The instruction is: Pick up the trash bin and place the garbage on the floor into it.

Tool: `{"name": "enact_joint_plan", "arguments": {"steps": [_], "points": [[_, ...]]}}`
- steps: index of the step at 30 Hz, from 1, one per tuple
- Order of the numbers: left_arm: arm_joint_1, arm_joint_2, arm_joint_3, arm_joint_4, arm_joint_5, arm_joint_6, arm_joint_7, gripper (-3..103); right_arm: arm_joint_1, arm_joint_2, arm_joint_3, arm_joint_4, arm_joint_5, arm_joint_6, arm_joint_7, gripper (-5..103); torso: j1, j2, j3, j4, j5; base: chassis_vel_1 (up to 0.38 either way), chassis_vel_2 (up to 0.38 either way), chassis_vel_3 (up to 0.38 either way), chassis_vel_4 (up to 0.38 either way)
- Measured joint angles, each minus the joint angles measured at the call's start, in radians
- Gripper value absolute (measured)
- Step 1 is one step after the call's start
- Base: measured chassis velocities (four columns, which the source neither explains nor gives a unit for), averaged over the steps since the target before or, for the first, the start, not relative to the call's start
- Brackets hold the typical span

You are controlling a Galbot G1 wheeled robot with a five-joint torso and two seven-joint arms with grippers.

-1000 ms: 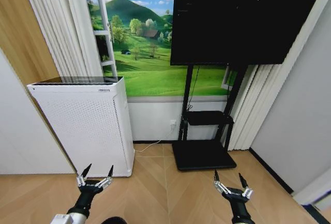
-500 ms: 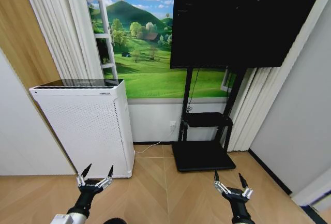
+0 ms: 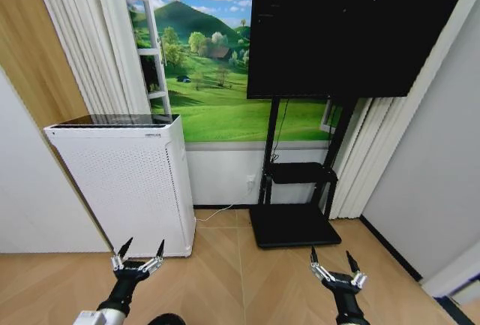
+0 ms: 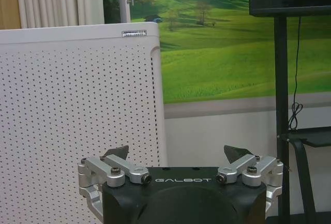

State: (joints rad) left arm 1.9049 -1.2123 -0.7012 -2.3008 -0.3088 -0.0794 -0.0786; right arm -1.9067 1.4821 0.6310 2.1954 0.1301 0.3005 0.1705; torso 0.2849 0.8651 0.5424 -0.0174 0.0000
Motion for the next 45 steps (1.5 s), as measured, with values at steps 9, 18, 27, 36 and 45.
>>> {"name": "enact_joint_plan", "arguments": {"steps": [9, 18, 27, 36, 45], "points": [[0.0, 0.0, 0.0, 0.0, 0.0, 0.0, 0.0, 100, 0.0, 0.0, 0.0, 0.0, 0.0, 0.0, 0.0, 100, -0.002, -0.003, -0.002, -0.0002, 0.0, 0.2, -0.209, -0.226, 0.204], [0.0, 0.0, 0.0, 0.0, 0.0, 0.0, 0.0, 100, 0.0, 0.0, 0.0, 0.0, 0.0, 0.0, 0.0, 100, -0.002, -0.005, -0.003, 0.0002, -0.0004, 0.292, -0.298, -0.298, 0.304], [0.0, 0.0, 0.0, 0.0, 0.0, 0.0, 0.0, 100, 0.0, 0.0, 0.0, 0.0, 0.0, 0.0, 0.0, 100, -0.003, -0.006, -0.004, -0.0002, 0.0004, 0.374, -0.364, -0.364, 0.357], [0.0, 0.0, 0.0, 0.0, 0.0, 0.0, 0.0, 100, 0.0, 0.0, 0.0, 0.0, 0.0, 0.0, 0.0, 100, -0.003, -0.007, -0.004, 0.0001, 0.0019, 0.348, -0.353, -0.343, 0.347], [0.0, 0.0, 0.0, 0.0, 0.0, 0.0, 0.0, 100, 0.0, 0.0, 0.0, 0.0, 0.0, 0.0, 0.0, 100, -0.003, -0.007, -0.004, -0.0004, -0.0017, 0.345, -0.337, -0.344, 0.34]]}}
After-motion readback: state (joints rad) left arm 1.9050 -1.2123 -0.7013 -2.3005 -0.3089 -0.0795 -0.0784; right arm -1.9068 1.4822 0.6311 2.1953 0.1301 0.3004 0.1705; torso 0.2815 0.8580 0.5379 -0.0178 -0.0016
